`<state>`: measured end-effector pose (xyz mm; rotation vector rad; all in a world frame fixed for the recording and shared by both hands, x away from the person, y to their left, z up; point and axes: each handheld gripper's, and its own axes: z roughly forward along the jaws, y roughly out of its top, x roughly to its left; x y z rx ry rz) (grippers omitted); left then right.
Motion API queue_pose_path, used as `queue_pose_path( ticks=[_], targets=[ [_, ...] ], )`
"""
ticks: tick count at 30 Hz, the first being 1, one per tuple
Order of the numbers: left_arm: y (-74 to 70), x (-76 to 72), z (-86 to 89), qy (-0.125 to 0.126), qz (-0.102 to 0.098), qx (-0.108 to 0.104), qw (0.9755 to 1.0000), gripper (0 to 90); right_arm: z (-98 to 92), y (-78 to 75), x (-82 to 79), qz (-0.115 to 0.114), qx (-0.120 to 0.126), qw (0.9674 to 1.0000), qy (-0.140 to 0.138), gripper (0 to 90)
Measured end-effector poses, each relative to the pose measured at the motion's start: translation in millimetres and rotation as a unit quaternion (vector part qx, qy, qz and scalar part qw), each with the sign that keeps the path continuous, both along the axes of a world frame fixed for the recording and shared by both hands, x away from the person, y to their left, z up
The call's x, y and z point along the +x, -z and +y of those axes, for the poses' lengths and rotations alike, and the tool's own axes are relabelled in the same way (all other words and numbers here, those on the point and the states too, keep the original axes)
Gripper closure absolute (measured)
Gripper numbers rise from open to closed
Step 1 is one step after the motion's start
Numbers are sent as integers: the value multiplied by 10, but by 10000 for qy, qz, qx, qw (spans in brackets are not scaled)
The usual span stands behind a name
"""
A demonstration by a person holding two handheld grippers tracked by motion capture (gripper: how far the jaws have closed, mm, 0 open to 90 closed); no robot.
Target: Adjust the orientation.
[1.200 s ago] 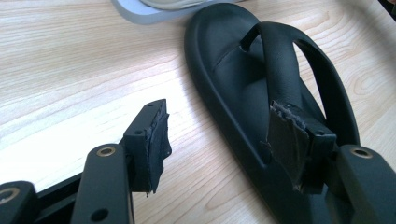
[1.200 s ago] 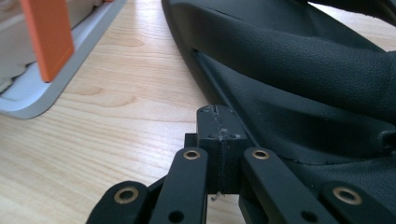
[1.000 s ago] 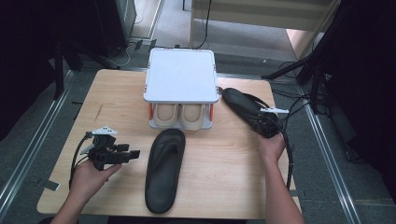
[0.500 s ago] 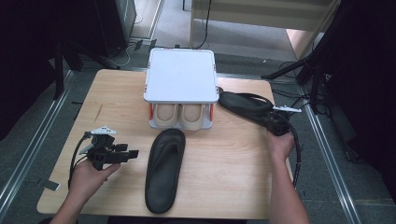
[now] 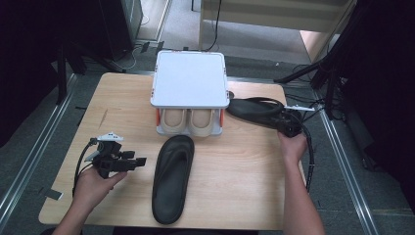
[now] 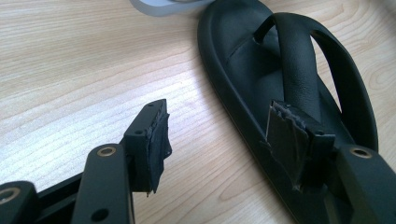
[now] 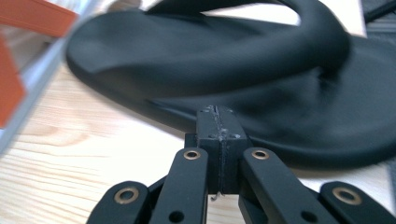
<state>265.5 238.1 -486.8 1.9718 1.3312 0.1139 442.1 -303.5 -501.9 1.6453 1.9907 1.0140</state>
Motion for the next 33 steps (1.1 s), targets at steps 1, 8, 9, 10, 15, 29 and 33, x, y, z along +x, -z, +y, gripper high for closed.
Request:
queue_pose_path(
  ticks=[1, 8, 9, 10, 15, 29, 33],
  targets=[
    [0, -4, -3, 3, -7, 6, 10000, 395, 49, -28, -6, -10, 15, 10000, -33, 900],
    [-1, -37, 8, -1, -9, 16, 10000, 395, 389, -158, 48, -134, -87, 9994, -308, 900],
    [-5, -45, 13, -9, 17, 3, 10000, 394, 443, -163, 79, -131, -59, 9993, -338, 900],
    [-2, -53, 14, -31, -9, -3, 10000, 394, 484, -163, 105, -118, -21, 9993, -357, 900],
    [8, -89, 50, -79, 22, 9, 10000, 394, 670, -139, 229, -63, 68, 9993, -354, 900],
    [16, -141, 125, -160, 22, -74, 9998, 394, 874, 56, 432, -69, 121, 9999, -43, 900],
    [11, -139, 119, -175, 10, -87, 9998, 393, 885, 65, 436, -55, 101, 9999, -61, 900]
  ],
)
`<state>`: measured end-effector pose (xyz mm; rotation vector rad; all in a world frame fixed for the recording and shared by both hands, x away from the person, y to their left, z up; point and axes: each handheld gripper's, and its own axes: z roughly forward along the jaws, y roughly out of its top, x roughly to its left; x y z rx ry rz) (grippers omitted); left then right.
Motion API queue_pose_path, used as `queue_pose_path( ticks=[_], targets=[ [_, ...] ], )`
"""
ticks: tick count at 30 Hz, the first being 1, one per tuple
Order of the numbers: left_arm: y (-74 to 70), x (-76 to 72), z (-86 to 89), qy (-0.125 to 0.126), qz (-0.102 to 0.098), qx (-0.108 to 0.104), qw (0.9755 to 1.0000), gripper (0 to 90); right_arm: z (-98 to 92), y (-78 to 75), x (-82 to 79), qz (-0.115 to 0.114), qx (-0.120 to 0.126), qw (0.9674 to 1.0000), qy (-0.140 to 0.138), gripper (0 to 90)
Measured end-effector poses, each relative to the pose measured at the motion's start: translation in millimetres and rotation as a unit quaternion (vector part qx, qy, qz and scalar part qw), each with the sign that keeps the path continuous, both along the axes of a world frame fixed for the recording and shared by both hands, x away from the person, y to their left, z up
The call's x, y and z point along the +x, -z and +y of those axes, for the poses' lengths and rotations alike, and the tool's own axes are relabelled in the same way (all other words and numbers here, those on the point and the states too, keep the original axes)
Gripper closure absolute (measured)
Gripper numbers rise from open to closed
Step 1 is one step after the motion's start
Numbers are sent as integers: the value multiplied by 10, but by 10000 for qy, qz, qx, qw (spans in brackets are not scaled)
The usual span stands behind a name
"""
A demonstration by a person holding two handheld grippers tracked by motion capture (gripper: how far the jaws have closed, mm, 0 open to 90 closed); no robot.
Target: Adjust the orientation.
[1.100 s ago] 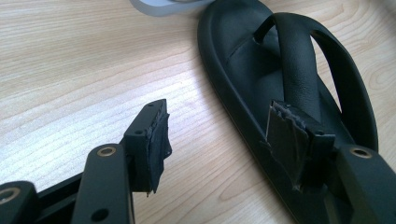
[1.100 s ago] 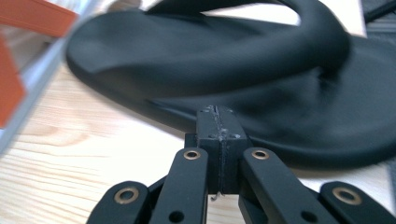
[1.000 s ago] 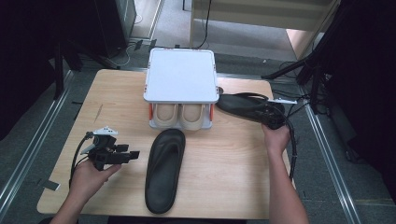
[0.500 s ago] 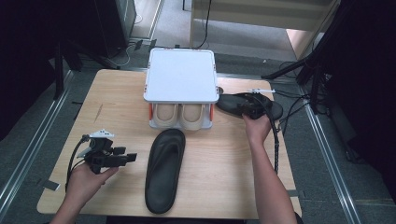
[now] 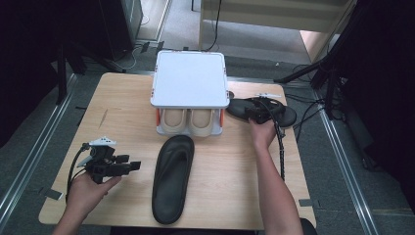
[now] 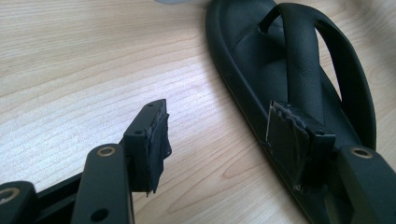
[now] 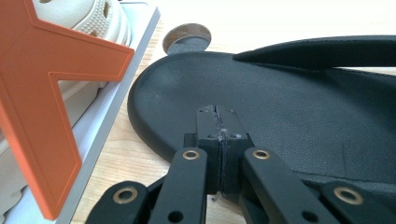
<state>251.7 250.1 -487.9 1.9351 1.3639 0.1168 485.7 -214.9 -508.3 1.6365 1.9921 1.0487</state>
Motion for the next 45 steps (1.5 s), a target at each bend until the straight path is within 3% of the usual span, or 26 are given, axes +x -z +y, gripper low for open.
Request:
queue_pose_path(
  ticks=[14, 31, 45],
  targets=[
    [-9, 64, -35, 83, -33, -23, 10000, 394, -91, -51, -106, 230, -267, 9990, -279, 900],
    [-26, 201, -108, 263, -61, -26, 9996, 395, -288, -23, -425, 166, -114, 9992, -336, 900],
    [-29, 333, -129, 336, -100, -4, 9994, 398, -440, -8, -553, 195, -74, 9989, -425, 900]
  ],
)
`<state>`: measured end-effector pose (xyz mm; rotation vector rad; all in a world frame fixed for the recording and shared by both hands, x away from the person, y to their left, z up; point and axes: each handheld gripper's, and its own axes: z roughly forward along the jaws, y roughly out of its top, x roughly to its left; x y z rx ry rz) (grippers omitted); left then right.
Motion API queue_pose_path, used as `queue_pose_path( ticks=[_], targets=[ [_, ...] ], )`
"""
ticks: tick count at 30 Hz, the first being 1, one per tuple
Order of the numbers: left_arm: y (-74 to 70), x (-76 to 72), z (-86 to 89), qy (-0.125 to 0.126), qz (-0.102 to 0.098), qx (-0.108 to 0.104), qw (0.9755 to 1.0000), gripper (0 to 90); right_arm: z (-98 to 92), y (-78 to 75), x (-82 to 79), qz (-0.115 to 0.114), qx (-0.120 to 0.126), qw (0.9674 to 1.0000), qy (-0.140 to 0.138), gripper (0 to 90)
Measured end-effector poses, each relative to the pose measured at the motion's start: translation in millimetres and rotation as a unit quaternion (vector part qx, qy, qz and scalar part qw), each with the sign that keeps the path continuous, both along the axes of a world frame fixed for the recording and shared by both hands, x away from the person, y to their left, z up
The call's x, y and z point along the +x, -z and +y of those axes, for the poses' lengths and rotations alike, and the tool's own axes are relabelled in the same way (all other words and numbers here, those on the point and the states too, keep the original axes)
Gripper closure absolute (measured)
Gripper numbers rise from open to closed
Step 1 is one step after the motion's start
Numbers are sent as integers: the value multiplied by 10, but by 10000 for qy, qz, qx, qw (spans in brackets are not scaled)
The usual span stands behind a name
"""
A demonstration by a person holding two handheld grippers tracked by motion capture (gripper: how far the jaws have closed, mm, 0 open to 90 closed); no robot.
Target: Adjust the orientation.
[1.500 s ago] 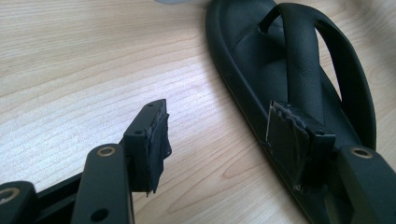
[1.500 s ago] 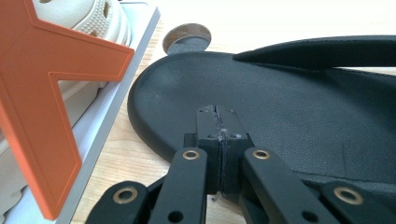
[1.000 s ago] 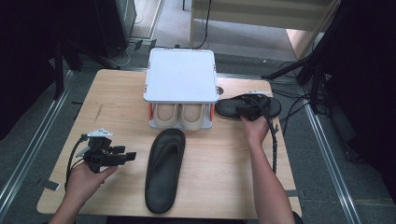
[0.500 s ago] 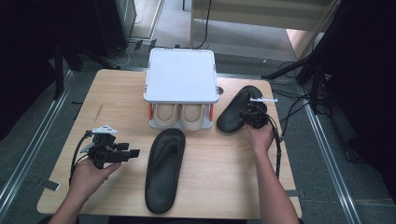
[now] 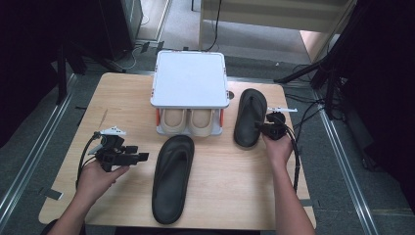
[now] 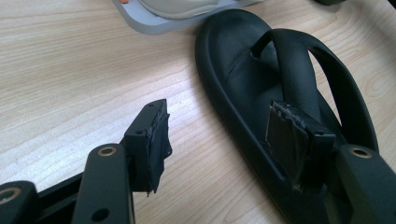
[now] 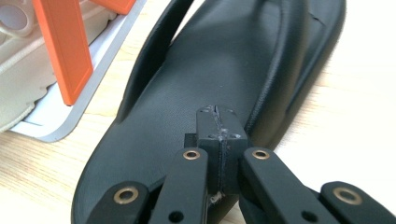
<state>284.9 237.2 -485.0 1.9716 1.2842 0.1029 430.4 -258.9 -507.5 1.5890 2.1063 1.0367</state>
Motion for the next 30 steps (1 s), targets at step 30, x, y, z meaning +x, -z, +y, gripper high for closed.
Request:
queue_pose_path(
  ticks=[30],
  targets=[
    [47, -111, 42, -82, 67, 64, 9999, 396, -201, -170, 93, -425, 158, 9987, 222, 647]
  ],
)
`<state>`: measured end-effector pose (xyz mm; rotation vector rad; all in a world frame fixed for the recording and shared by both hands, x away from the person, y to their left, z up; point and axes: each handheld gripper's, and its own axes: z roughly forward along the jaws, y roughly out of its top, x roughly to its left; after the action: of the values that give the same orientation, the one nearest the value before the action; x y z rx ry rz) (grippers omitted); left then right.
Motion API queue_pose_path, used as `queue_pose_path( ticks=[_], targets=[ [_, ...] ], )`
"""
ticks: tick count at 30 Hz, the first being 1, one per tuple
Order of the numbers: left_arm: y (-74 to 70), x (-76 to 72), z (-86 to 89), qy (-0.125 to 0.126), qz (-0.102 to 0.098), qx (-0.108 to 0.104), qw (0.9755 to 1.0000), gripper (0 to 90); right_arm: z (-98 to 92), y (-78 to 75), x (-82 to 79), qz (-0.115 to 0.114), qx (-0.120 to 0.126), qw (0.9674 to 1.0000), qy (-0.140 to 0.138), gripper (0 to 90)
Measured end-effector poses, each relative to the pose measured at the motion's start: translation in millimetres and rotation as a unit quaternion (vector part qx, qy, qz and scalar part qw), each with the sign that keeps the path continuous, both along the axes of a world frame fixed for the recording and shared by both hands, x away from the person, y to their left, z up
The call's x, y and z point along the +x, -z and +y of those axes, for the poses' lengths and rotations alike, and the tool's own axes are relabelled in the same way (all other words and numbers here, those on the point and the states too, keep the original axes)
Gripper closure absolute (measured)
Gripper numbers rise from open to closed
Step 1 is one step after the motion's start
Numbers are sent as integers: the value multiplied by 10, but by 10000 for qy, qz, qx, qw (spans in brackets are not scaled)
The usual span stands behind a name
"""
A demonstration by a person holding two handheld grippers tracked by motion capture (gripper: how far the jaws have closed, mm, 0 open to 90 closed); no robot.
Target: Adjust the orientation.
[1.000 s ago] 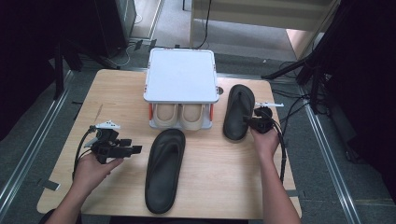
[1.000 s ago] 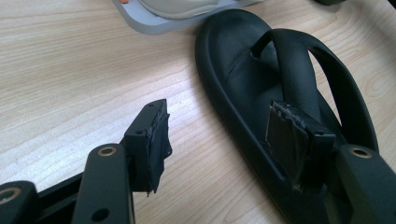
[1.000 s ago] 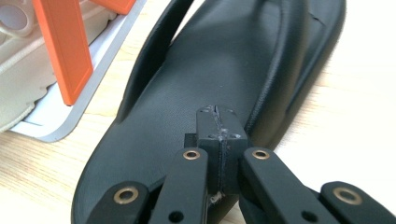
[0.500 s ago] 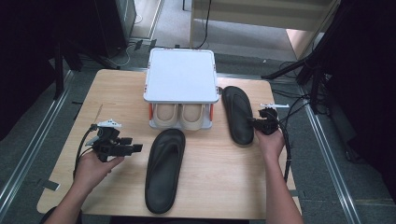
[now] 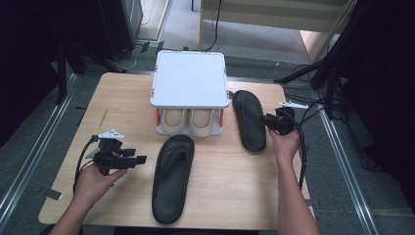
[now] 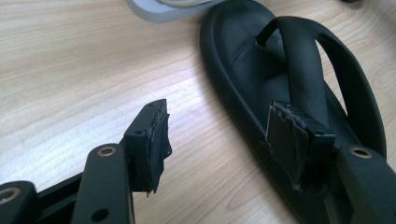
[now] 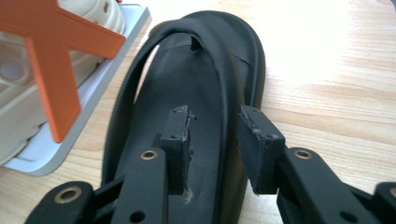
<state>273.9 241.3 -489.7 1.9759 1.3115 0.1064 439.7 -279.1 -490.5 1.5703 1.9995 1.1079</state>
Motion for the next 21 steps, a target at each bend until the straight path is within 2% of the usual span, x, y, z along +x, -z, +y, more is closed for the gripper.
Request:
queue_pose_path(
  ticks=[7, 15, 21],
  targets=[
    [21, -64, -7, -8, 40, 24, 10000, 395, 25, 71, 101, 32, -142, 9999, 70, 596],
    [33, -115, 35, -111, 30, 22, 9999, 396, 35, 155, 192, 129, -125, 9997, 174, 596],
    [35, -124, 38, -78, 67, 46, 9999, 395, 60, 209, 249, 257, -147, 9994, 193, 603]
  ],
)
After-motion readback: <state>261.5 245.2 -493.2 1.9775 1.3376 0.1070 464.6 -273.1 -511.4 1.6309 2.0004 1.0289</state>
